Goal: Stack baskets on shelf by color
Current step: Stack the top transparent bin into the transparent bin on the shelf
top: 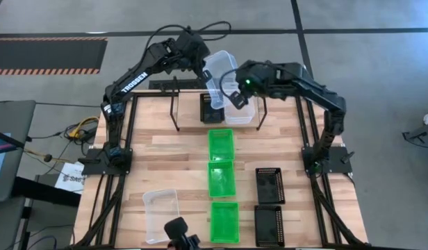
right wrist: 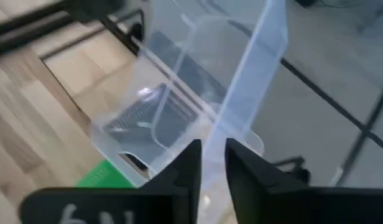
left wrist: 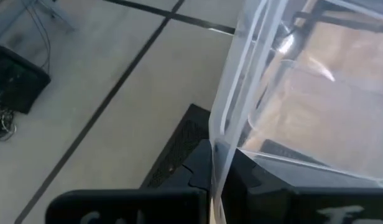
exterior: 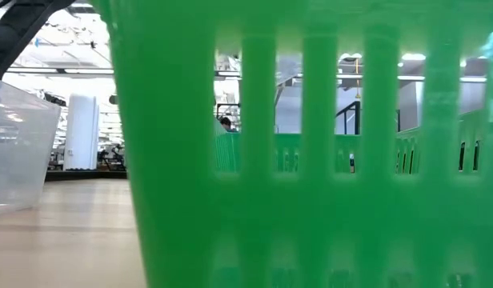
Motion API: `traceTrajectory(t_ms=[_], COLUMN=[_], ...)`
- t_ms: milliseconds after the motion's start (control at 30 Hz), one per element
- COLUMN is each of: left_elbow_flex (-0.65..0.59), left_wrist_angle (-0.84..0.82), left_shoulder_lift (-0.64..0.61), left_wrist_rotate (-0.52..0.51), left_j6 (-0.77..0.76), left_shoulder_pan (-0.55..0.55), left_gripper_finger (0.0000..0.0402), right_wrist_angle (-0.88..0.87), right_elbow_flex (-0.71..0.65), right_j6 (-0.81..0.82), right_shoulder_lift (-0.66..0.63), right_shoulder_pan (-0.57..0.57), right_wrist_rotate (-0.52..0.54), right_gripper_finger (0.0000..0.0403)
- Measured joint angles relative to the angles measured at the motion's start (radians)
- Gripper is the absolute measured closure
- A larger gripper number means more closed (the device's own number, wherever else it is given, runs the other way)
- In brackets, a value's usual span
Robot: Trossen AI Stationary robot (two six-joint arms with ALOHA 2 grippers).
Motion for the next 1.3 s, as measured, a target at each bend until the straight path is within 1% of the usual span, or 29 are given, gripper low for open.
traceTrajectory(t_ms=[133,233,300,367,567,667,733,867,933,1000,1067,1133,1167,1200,1300], left_elbow_flex=[0.0,-0.001,-0.001,-0.001,0.0,0.007,0.007,0.007,0.007,0.007,0.007,0.007,0.007,0.007,0.007], left_wrist_angle=[0.014,0.001,0.008,0.012,0.014,-0.004,-0.002,-0.013,-0.019,-0.026,-0.032,-0.034,-0.035,-0.033,-0.031], left_shoulder_lift=[0.022,0.039,0.043,0.043,0.043,0.041,0.04,0.04,0.04,0.04,0.04,0.04,0.04,0.04,0.04], left_wrist_rotate=[0.005,0.039,0.058,0.067,0.055,0.049,0.058,0.054,0.053,0.053,0.053,0.054,0.05,0.041,0.021], left_j6=[0.013,0.025,0.026,0.026,0.027,0.026,0.027,0.026,0.026,0.025,0.026,0.03,0.036,0.044,0.085], left_shoulder_pan=[0.011,0.014,0.013,0.012,0.013,0.013,0.012,0.011,0.009,0.007,0.005,0.001,-0.001,-0.004,-0.018], left_gripper_finger=[0.0401,0.0401,0.0401,0.0401,0.0401,0.0401,0.0402,0.0401,0.0401,0.0401,0.0401,0.0401,0.0401,0.0401,0.0396], right_wrist_angle=[0.09,0.096,0.08,0.1,0.081,0.09,0.065,0.059,0.061,0.049,0.038,0.03,0.03,0.035,0.029], right_elbow_flex=[0.001,0.002,-0.001,0.003,0.0,0.003,-0.001,0.0,0.002,0.002,0.001,0.001,0.001,0.001,0.001], right_j6=[-0.066,-0.076,-0.075,-0.071,-0.069,-0.069,-0.07,-0.07,-0.069,-0.054,-0.045,-0.041,-0.042,-0.043,-0.038], right_shoulder_lift=[0.011,0.024,0.028,0.046,0.094,0.124,0.132,0.155,0.164,0.167,0.17,0.168,0.167,0.167,0.167], right_shoulder_pan=[-0.016,-0.029,-0.052,-0.065,-0.115,-0.134,-0.159,-0.168,-0.174,-0.179,-0.187,-0.188,-0.189,-0.192,-0.191], right_wrist_rotate=[-0.036,-0.035,-0.036,-0.03,-0.041,-0.059,-0.087,-0.094,-0.098,-0.111,-0.127,-0.128,-0.121,-0.116,-0.116], right_gripper_finger=[0.0275,0.0257,0.0248,0.0243,0.0239,0.0241,0.0243,0.0248,0.0254,0.0271,0.0307,0.0359,0.0379,0.0387,0.0393])
